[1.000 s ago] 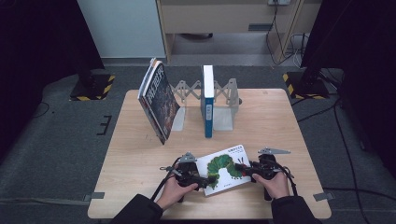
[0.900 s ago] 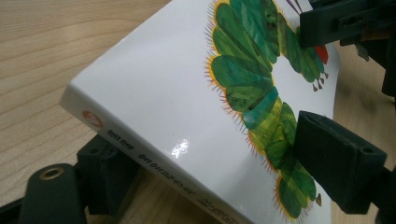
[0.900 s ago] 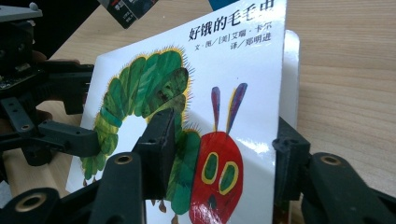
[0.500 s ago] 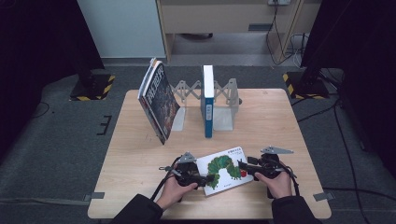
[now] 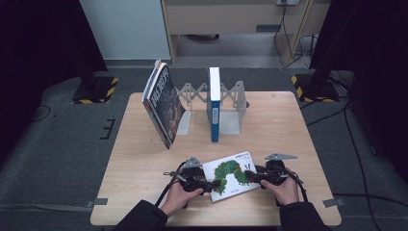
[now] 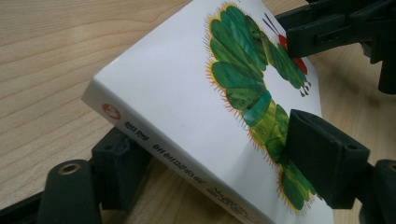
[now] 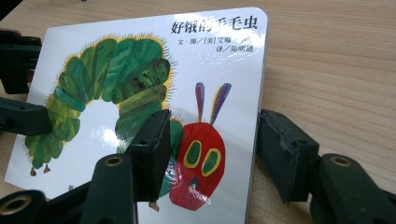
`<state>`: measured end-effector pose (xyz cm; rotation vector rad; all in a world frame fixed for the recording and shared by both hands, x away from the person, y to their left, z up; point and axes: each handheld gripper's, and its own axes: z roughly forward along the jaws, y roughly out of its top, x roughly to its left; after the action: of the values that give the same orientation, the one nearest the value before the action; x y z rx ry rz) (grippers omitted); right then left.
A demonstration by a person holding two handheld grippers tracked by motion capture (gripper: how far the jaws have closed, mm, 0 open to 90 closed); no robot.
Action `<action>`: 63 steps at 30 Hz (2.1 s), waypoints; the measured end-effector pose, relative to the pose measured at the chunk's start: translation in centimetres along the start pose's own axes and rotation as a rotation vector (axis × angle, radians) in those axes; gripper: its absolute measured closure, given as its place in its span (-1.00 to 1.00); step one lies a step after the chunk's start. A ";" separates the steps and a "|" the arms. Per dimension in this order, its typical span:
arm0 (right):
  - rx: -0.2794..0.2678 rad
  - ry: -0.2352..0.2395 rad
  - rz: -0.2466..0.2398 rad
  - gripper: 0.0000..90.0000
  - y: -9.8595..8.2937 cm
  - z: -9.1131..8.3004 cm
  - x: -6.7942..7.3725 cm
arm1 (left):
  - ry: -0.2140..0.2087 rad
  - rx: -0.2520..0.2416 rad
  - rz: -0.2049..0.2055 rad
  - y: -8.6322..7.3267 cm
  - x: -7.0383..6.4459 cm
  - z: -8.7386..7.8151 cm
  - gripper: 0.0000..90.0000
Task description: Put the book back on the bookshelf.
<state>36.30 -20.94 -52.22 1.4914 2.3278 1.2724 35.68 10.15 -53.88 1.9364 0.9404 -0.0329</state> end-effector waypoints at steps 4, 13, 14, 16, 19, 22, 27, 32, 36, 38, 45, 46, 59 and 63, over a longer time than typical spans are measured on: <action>-0.004 0.003 0.006 0.05 0.0 0.0 0.0 | -0.025 -0.002 -0.017 -0.1 0.2 -0.1 -0.45; -0.020 0.007 -0.008 0.08 0.1 -0.1 0.1 | -0.040 -0.007 -0.016 -0.1 0.0 -0.3 -0.37; -0.023 0.009 -0.009 0.08 0.1 -0.1 0.1 | -0.048 -0.009 -0.017 0.0 -0.1 -0.3 -0.34; -0.041 0.018 -0.005 0.12 0.2 -0.2 0.1 | -0.092 -0.021 -0.027 0.1 -0.4 -0.5 -0.12; -0.068 0.036 -0.005 0.08 0.4 -0.4 0.3 | -0.067 -0.026 0.033 0.5 -1.0 -0.8 -0.07; -0.086 0.040 -0.010 0.09 0.4 -0.5 0.3 | -0.068 -0.037 0.044 0.8 -1.0 -1.1 0.01; -0.129 0.050 -0.032 0.09 0.7 -0.7 0.4 | -0.061 -0.068 0.078 1.8 -1.4 -2.1 0.27; -0.149 0.066 -0.038 0.08 0.8 -0.8 0.3 | -0.060 -0.075 0.086 2.0 -1.6 -2.5 0.36; -0.129 0.069 -0.025 0.06 0.6 -0.9 0.2 | -0.059 -0.084 0.088 1.9 -1.7 -2.5 0.36; -0.107 0.072 -0.009 0.03 0.5 -0.8 0.2 | -0.060 -0.094 0.083 1.6 -1.8 -2.4 0.37; -0.098 0.057 -0.040 0.06 0.4 -0.6 0.4 | -0.058 -0.073 0.103 1.0 -2.1 -1.9 0.30; -0.096 0.061 -0.041 0.08 0.4 -0.6 0.3 | -0.063 -0.067 0.103 0.9 -2.2 -1.7 0.29; -0.141 0.102 -0.084 0.04 0.7 -0.7 0.7 | -0.069 -0.032 0.098 1.9 -2.3 -2.5 0.55; -0.138 0.076 -0.092 -0.04 0.8 -0.8 0.7 | -0.071 -0.033 0.115 2.2 -2.8 -2.6 0.64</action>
<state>36.13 -20.73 -50.98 1.3014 2.2717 1.4558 34.17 9.92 -49.77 1.9435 0.7769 -0.0190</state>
